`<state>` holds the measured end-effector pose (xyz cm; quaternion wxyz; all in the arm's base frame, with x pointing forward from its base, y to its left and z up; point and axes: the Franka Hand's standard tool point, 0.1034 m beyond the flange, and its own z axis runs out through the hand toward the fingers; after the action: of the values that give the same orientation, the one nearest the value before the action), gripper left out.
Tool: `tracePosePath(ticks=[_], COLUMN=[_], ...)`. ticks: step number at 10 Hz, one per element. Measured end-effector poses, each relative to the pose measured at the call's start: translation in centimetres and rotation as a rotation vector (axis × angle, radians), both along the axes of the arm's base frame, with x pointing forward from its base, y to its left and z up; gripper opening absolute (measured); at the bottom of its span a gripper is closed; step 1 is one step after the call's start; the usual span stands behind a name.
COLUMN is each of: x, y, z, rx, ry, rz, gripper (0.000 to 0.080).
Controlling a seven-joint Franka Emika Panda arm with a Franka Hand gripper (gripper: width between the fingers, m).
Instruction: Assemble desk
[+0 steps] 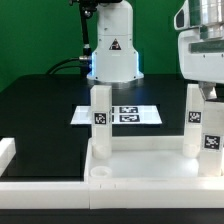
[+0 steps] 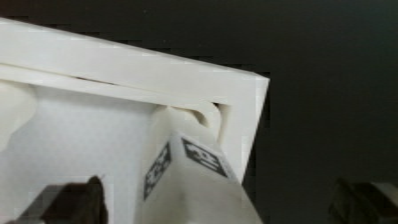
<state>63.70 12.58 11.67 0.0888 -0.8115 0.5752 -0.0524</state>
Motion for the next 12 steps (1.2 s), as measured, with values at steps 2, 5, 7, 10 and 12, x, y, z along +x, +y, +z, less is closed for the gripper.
tracePosePath(ticks=[2, 5, 7, 10, 12], x=[0.0, 0.1, 0.2, 0.0, -0.2], y=[-0.5, -0.4, -0.4, -0.6, -0.3], z=[-0.1, -0.2, -0.2, -0.2, -0.1], rx=[-0.063, -0.198, -0.184, -0.154, -0.077], ry=[-0.003, 0.040, 0.036, 0.058, 0.101], rz=[0.252, 0.719, 0.667, 0.471, 0.112], gripper=[0.0649, 0.0649, 0.0523, 0.0288, 0.0288])
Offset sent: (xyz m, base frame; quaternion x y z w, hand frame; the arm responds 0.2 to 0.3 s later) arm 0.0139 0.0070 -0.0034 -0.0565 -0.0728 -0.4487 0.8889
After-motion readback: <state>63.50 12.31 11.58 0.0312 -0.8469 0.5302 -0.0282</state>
